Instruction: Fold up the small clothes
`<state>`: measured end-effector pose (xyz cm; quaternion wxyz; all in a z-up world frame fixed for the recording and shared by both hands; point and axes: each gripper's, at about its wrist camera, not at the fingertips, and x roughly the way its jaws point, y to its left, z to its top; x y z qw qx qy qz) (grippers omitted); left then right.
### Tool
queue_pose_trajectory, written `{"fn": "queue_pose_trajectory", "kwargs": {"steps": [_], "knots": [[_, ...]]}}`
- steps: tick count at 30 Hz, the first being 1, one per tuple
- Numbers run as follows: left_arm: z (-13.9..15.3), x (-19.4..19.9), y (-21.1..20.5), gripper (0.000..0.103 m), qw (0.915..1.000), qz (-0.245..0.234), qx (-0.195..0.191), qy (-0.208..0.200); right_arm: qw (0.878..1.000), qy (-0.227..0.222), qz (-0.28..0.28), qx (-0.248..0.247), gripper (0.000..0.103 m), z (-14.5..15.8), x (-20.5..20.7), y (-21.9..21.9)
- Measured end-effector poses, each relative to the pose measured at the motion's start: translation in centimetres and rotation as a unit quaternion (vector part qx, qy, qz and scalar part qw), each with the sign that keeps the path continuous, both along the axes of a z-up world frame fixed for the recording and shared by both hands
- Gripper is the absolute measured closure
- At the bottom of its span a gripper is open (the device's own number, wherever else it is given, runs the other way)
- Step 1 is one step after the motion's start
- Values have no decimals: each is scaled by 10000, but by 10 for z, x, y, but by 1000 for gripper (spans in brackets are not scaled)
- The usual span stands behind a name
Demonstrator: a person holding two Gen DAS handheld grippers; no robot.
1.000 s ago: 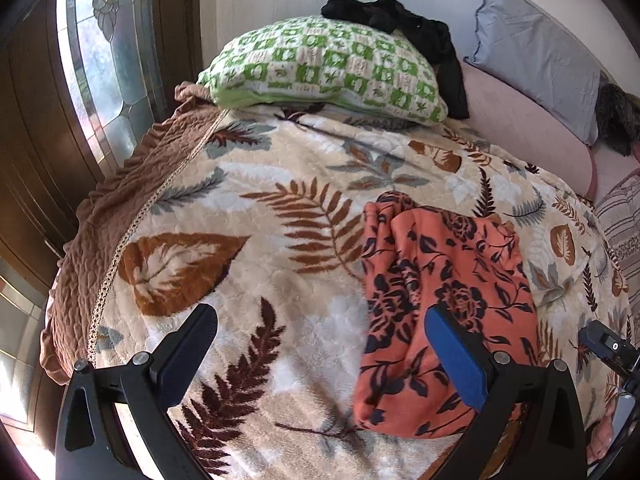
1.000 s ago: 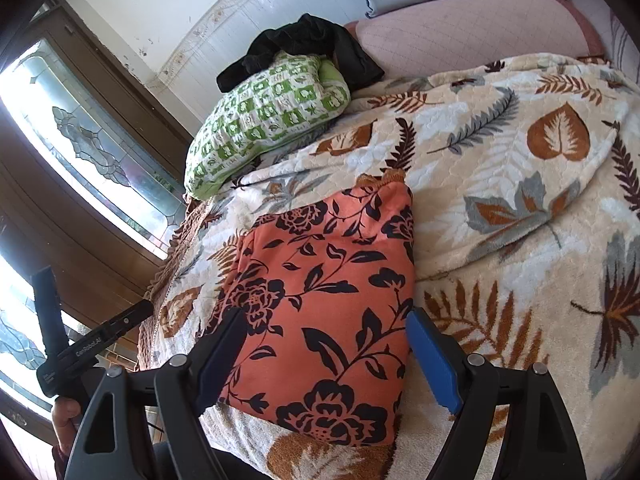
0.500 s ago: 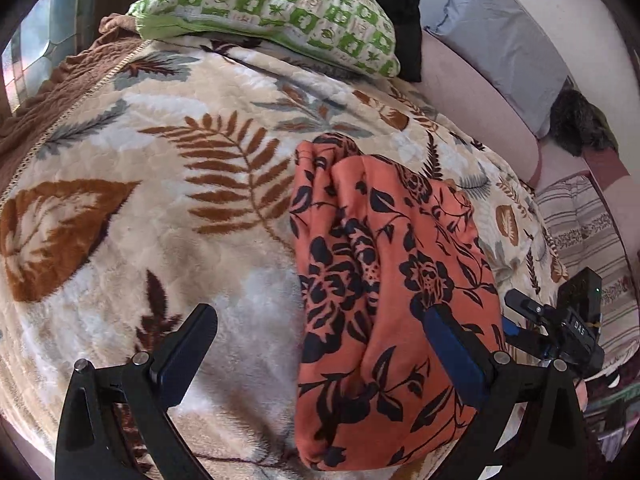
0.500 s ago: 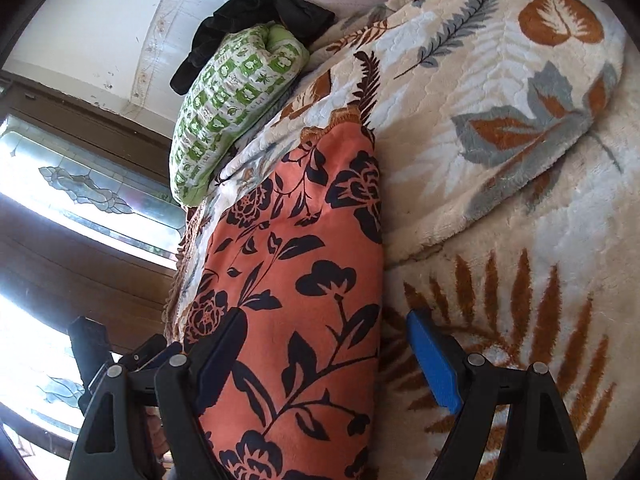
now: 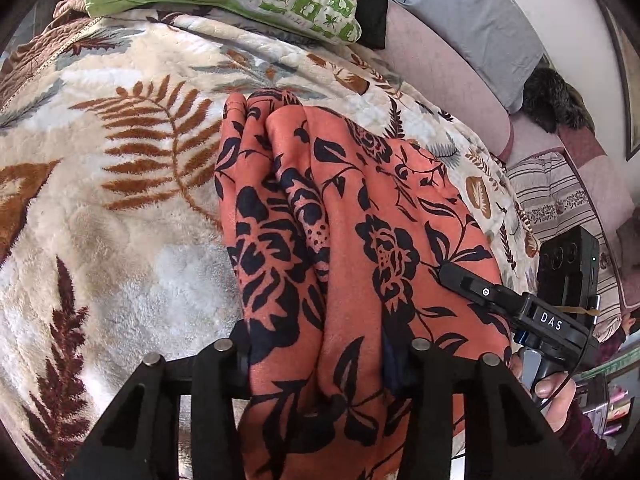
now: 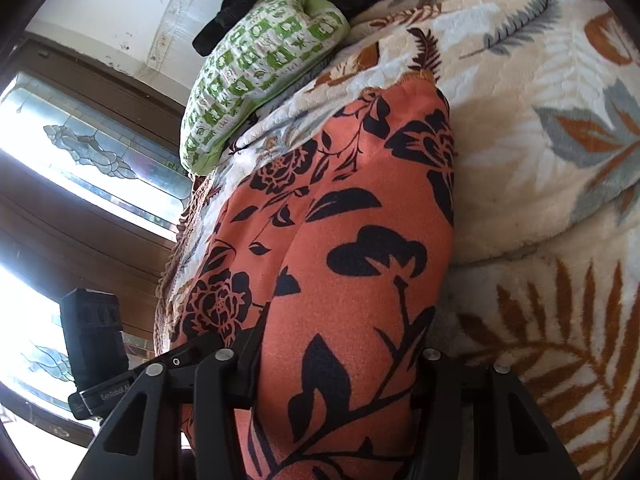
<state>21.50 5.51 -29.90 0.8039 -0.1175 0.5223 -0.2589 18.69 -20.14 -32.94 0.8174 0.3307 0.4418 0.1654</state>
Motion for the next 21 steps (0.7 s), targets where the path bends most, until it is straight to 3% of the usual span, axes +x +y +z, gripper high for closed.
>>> {"fn": "queue_pose_trajectory", "kwargs": {"steps": [3,7,14,16,18,19,20,21], "knots": [[12,-2,-13,64,9993,-59,301,-194,9992,-166,49,-371,61,19,-4,5],[36,-4,-37,66,9991,-139,263,-292,9963,-618,20,-602,63,54,-15,-5],[63,-25,-126,65,9942,-352,593,-827,9931,-980,-355,-538,63,83,-39,-82],[49,-23,-149,63,9938,-355,812,-673,9939,-915,-536,-289,62,71,-48,-106],[25,-19,-167,58,9910,-269,1212,-497,9962,-553,-665,-95,60,39,-47,-128],[12,-16,-176,55,9873,-247,1511,-418,9968,-309,-727,-78,55,18,-45,-137],[4,-19,-179,44,9840,-222,1724,-399,9967,22,-807,-119,50,-5,-42,-144],[5,-22,-183,41,9806,-155,1869,-566,9953,392,-877,-88,40,-25,-40,-150]]}}
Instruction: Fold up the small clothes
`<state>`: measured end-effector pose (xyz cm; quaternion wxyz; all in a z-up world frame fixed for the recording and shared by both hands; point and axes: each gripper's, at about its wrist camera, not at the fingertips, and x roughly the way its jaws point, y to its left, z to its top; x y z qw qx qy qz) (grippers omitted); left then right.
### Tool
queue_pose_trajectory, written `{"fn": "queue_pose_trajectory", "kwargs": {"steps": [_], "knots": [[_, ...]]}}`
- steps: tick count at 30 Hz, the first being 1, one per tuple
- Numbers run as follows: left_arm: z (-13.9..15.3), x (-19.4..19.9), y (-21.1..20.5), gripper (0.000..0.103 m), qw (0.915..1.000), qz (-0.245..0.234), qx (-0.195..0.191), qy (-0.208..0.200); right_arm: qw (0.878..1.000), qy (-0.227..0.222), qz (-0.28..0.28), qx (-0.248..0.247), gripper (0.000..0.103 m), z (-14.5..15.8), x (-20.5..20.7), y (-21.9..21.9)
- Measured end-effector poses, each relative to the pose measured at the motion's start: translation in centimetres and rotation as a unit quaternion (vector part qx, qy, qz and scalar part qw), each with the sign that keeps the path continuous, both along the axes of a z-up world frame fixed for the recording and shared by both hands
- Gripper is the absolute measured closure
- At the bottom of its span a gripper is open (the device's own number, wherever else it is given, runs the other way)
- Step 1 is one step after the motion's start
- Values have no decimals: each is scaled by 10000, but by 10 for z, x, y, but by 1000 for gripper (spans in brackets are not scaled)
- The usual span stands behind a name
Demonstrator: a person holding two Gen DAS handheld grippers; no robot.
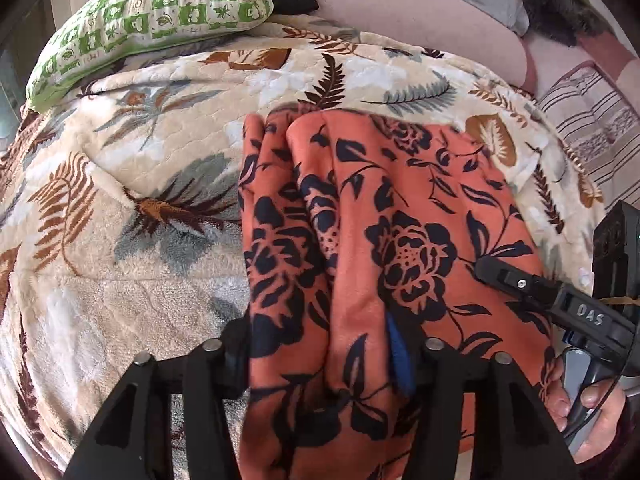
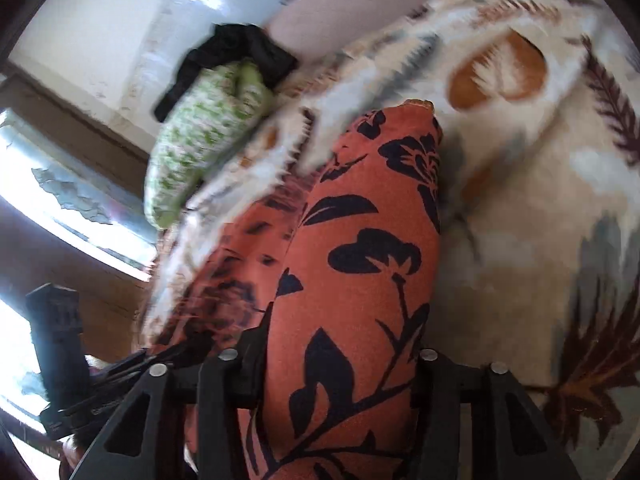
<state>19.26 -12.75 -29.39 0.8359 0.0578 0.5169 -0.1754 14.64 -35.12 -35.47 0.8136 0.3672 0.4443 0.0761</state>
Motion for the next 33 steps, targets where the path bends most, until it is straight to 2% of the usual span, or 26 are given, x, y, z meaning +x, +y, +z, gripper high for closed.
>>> {"fn": "queue_pose_trajectory", "kwargs": {"steps": [1,2,3,5,7,10,12,16,20,24,33], "knots": [[7,-5,-2,41,9996,-19,130,-230,9995,-134,-84,280,40,-7,-3,-7],[14,-10,-4,40,9986,-67,303,-418,9992,-218,-138,307,39,-2,-5,-11],[24,-14,-6,39,9970,-91,473,-598,9997,-125,-188,116,34,7,-6,-11],[49,-23,-3,39,9932,-14,601,-1002,9990,-101,-286,-323,33,31,-6,-13],[77,-32,0,37,9881,80,579,-1424,9970,-280,-295,-656,33,56,-11,-17],[117,-47,7,34,9791,161,501,-1964,9920,-897,-110,-876,34,99,-30,-13],[141,-57,11,33,9743,189,411,-2206,9853,-1256,-70,-1156,34,128,-44,-3],[183,-82,19,27,9645,247,218,-2621,9759,-1720,12,-1342,36,173,-68,14],[210,-102,30,24,9561,349,55,-2908,9665,-2087,65,-1492,36,204,-94,34],[223,-112,34,22,9527,395,-63,-3011,9609,-2272,59,-1581,36,222,-112,42],[217,-100,27,21,9520,400,40,-3035,9646,-2140,67,-1543,36,215,-107,40]]}}
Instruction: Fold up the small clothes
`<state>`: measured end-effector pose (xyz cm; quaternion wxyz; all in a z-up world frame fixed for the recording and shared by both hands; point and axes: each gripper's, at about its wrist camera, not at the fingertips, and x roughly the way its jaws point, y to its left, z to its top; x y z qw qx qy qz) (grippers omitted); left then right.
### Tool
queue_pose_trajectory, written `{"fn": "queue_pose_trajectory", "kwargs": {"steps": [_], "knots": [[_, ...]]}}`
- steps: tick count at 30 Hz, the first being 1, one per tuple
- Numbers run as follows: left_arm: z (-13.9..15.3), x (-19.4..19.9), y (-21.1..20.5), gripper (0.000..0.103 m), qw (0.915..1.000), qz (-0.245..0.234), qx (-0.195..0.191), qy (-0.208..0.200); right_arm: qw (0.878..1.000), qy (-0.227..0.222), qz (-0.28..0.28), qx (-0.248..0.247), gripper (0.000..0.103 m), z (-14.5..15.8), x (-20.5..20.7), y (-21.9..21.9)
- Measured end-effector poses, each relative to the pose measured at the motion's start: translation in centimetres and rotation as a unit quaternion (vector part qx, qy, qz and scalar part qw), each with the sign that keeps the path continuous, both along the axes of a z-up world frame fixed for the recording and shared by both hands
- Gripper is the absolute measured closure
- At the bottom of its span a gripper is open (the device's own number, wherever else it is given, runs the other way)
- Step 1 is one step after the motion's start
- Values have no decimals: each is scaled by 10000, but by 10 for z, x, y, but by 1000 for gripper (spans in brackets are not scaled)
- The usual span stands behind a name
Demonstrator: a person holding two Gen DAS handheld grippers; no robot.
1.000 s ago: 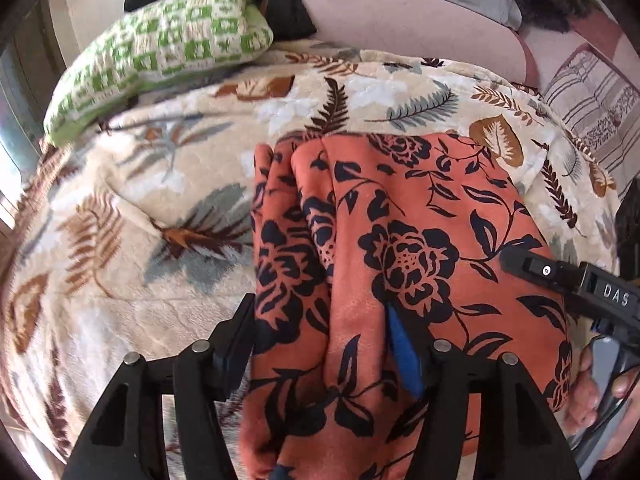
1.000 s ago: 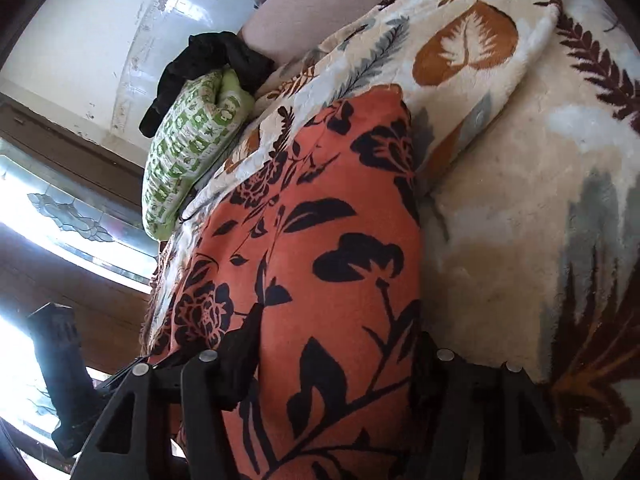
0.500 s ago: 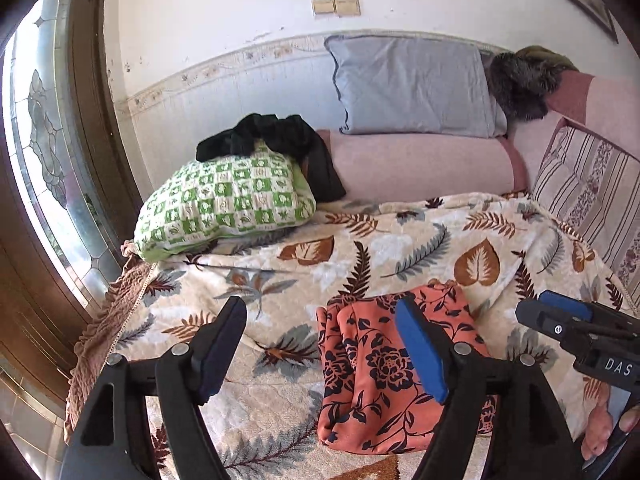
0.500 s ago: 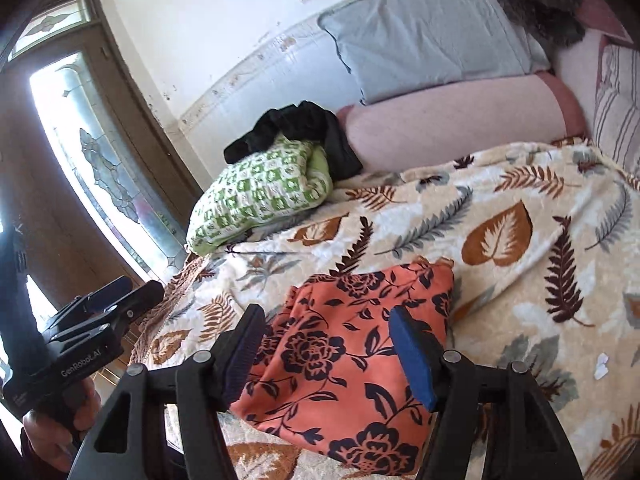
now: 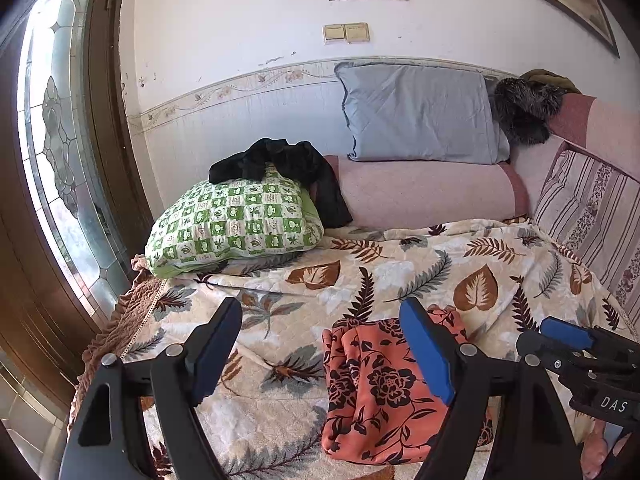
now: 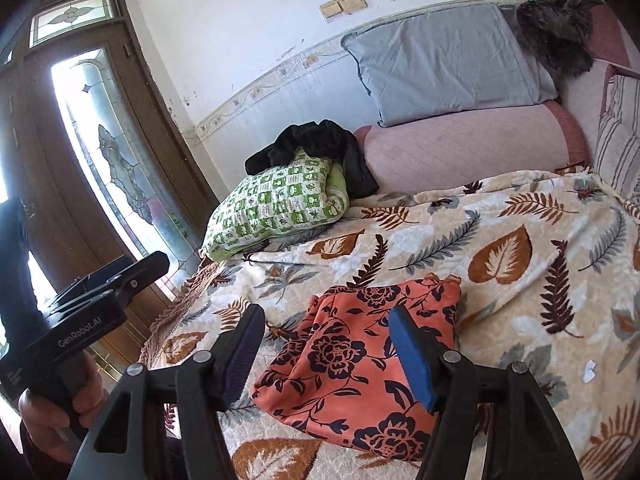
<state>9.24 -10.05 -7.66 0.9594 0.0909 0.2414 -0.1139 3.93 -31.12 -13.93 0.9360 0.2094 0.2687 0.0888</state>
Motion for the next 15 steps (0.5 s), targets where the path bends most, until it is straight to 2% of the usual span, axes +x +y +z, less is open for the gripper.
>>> {"fn": "queue_pose_trajectory", "kwargs": {"steps": [10,15], "knots": [[-31,38,-8,21,9993,94,161,332,9992,356,105,134,36,-36,32,-1],[-60,57,-9,21,9972,67,261,699,9981,537,212,194,36,-54,45,2]]}}
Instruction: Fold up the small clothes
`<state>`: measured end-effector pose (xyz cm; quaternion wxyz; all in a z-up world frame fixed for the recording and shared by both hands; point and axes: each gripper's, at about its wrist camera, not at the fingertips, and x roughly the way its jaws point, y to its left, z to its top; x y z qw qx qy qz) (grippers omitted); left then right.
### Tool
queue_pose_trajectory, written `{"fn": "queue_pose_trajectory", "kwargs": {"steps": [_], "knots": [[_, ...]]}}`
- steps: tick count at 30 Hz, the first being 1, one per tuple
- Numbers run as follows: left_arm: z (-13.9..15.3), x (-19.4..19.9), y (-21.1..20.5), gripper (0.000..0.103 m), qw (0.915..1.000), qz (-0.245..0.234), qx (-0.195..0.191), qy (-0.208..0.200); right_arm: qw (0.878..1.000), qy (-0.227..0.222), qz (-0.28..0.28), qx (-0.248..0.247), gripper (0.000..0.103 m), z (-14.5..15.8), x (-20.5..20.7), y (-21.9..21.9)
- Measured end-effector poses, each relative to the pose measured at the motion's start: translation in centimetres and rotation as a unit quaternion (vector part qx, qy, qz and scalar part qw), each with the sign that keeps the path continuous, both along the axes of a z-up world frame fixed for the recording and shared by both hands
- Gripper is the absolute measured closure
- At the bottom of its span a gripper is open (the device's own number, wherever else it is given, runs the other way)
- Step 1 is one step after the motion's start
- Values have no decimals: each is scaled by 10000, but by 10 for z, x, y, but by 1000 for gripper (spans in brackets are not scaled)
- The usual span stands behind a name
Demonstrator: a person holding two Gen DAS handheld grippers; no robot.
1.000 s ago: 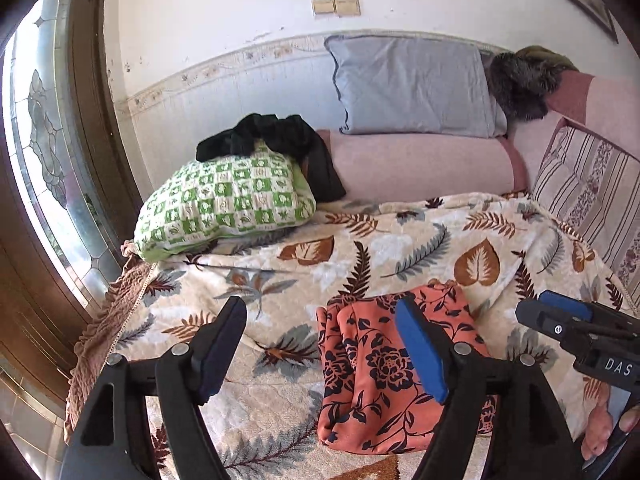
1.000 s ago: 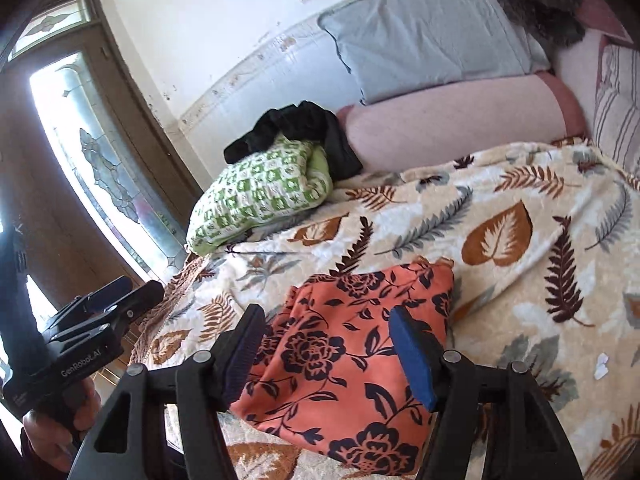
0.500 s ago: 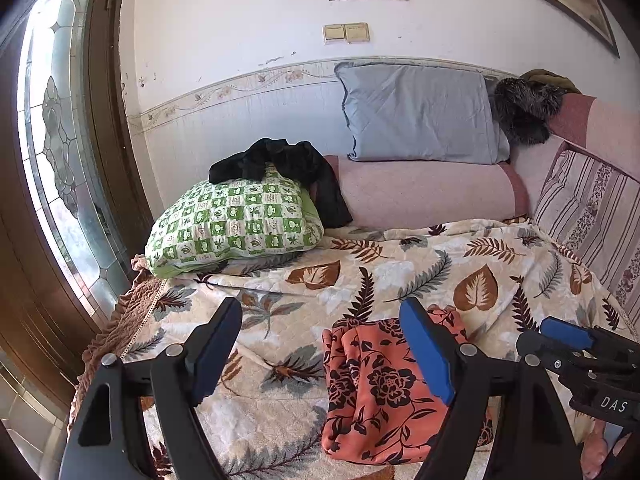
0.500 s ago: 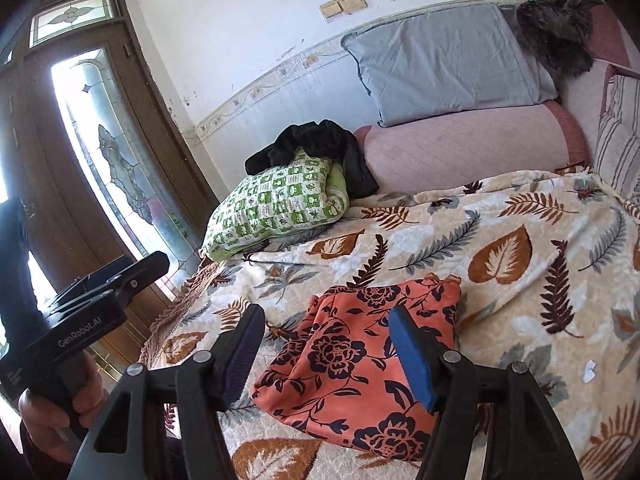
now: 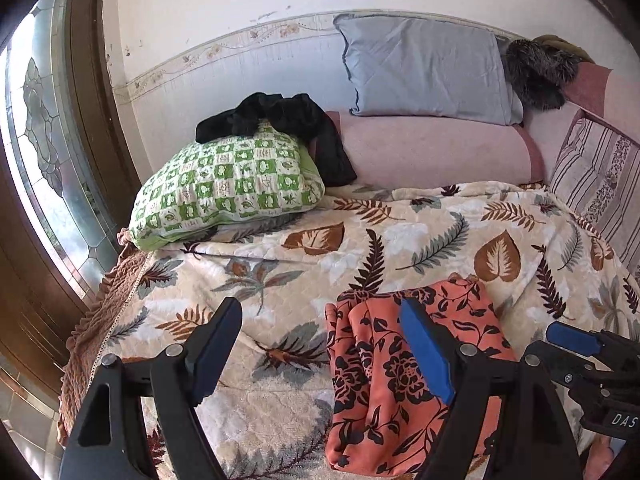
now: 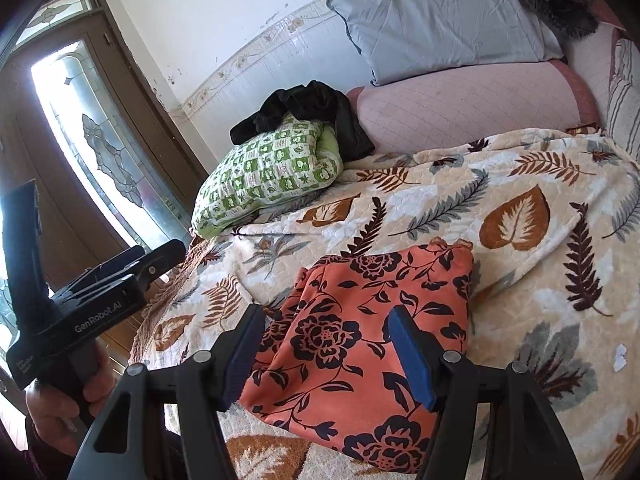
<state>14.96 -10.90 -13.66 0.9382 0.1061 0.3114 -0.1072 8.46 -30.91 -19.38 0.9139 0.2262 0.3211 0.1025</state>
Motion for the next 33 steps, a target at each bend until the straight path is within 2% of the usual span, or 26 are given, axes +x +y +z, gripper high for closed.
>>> {"fn": "queue_pose_trajectory", "kwargs": {"steps": [3,6,8,9,10,11,13,16,18,20,21,22,23,24,25,28,29,33], "knots": [[-40,14,7,18,9989,41,191,435,9998,165,80,-23,36,-14,6,5],[-100,28,16,18,9923,219,616,1054,9986,473,238,63,36,-41,10,12],[-138,33,20,18,9845,297,875,1490,9955,859,387,92,36,-69,15,19],[-149,33,23,18,9825,323,919,1585,9908,1238,524,131,36,-90,20,24],[-151,34,27,18,9828,320,838,1616,9857,1572,590,142,36,-110,24,26],[-146,35,29,18,9834,318,735,1627,9854,1579,623,97,37,-116,25,28],[-126,41,31,18,9869,310,584,1469,9861,1459,797,-50,37,-105,29,29],[-93,60,22,18,9935,193,285,1089,9915,1122,647,156,37,-81,50,9],[-85,87,5,18,9943,139,328,1001,9943,1009,301,151,37,-73,72,-7],[-98,117,-19,18,9925,116,607,1052,9938,1088,-18,241,39,-81,100,-23],[-113,133,-31,18,9892,111,742,1256,9916,1233,-169,354,52,-93,115,-31],[-132,148,-42,18,9842,132,909,1516,9877,1447,-318,502,69,-108,132,-38],[-155,160,-50,18,9769,143,1118,1817,9817,1765,-414,589,71,-129,147,-44],[-173,165,-55,15,9708,186,1322,1992,9758,2055,-397,632,78,-149,160,-46],[-171,162,-53,15,9757,204,1256,1783,9735,2110,-457,753,87,-158,165,-50],[-145,147,-45,15,9817,178,1138,1515,9731,1988,-461,1069,85,-139,155,-60],[-135,139,-40,15,9844,213,1034,1411,9769,1832,-417,1016,81,-128,146,-61],[-90,96,-26,15,9924,238,700,980,9869,1391,-284,769,82,-90,99,-56]]}}
